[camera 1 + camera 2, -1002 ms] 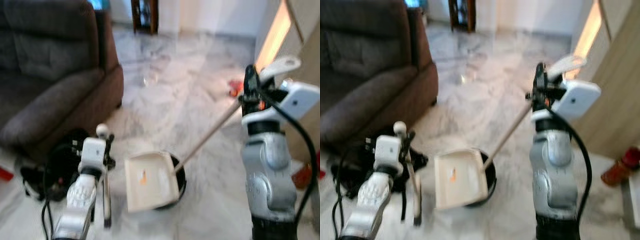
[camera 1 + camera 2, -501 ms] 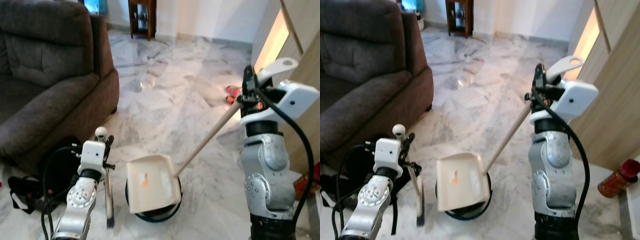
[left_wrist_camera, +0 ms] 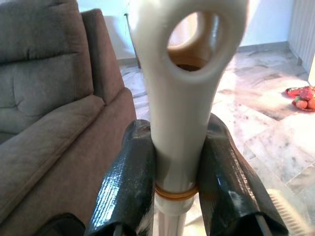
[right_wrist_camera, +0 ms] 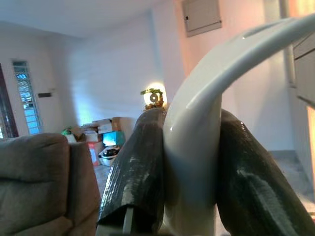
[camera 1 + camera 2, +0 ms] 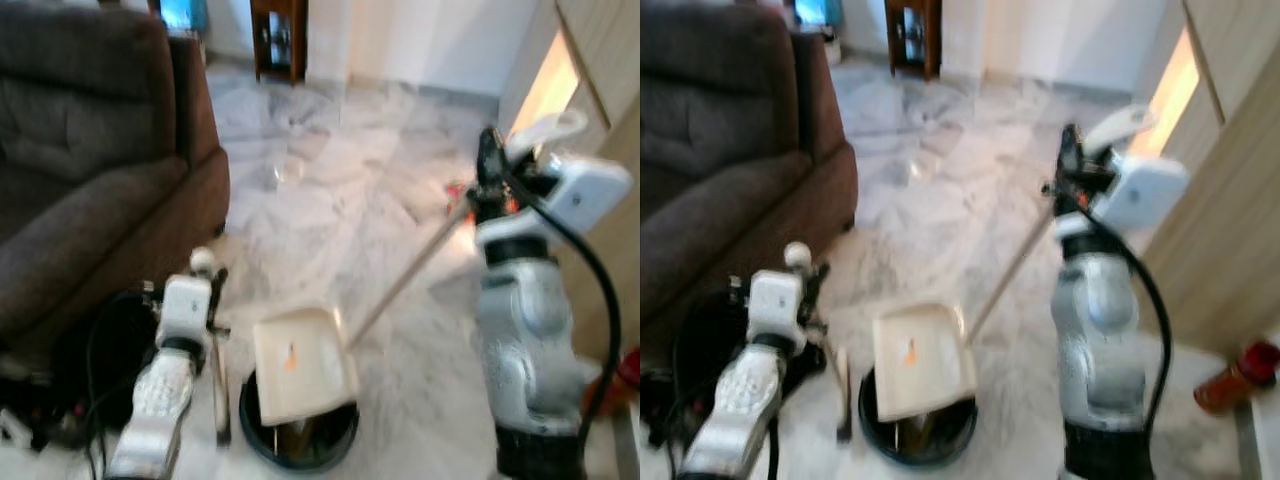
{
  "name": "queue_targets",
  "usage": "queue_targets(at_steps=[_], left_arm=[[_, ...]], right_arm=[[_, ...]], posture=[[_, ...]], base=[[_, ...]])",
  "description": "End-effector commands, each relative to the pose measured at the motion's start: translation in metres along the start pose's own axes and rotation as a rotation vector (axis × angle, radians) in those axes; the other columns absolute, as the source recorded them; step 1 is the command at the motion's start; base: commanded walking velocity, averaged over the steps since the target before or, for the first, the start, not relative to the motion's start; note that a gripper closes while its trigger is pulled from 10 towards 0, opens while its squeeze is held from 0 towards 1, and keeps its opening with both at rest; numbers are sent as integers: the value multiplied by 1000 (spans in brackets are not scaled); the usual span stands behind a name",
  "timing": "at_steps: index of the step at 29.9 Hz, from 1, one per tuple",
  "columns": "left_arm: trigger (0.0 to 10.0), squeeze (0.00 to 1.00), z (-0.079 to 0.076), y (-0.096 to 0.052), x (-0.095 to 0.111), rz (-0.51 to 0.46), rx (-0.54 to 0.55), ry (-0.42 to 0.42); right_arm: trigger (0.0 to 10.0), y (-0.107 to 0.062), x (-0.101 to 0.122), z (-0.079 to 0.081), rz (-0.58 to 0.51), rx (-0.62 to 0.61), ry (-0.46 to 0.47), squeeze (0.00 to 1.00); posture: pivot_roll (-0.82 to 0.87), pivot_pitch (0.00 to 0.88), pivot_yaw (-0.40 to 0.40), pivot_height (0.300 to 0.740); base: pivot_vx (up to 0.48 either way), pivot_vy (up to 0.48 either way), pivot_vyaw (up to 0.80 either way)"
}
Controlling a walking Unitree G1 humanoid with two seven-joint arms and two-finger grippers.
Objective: Sweep floor
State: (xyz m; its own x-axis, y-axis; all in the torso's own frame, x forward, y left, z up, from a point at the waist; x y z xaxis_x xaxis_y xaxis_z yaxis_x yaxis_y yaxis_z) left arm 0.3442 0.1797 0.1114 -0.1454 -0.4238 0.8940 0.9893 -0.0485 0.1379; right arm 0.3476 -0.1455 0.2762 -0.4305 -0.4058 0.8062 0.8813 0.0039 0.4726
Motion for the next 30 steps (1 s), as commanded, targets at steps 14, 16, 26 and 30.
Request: queue_targets(at_steps=[14,16,26,30], left_arm=[[10000,0,-1,1,6,-32,-2,2],[10000,0,-1,1,6,-31,0,3],[10000,0,-4,1,7,-35,-3,1],[10000,0,-5,1,8,-40,-7,-1]], right_arm=[[10000,4,13,44,-64,159,-9,0],[10000,3,12,53,-68,185,1,0],[10000,-5,8,89,-82,296,46,0],[10000,-10,5,110,-92,366,43,0]], posture=[[148,61,7,740],[150,57,6,740],[146,42,7,740],[150,36,7,740]], base=[[0,0,0],[0,0,0],[0,0,0],[0,0,0]])
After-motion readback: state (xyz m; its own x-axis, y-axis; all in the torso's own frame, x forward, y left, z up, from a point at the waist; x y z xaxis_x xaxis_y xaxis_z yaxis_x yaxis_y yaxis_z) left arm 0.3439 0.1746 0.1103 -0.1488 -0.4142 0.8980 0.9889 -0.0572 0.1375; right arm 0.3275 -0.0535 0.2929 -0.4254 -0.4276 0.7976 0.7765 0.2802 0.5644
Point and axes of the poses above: a point about 5 cm out from each wrist's last joint towards the gripper, its own y axis pointing out of the wrist towards the gripper, its own x axis along the axis of the wrist's last joint, z = x × y, the point moved 6 cm from there along y, pointing out of the wrist towards the gripper, and after that the axes turned 12 degrees about y, right-handed, at the moved point
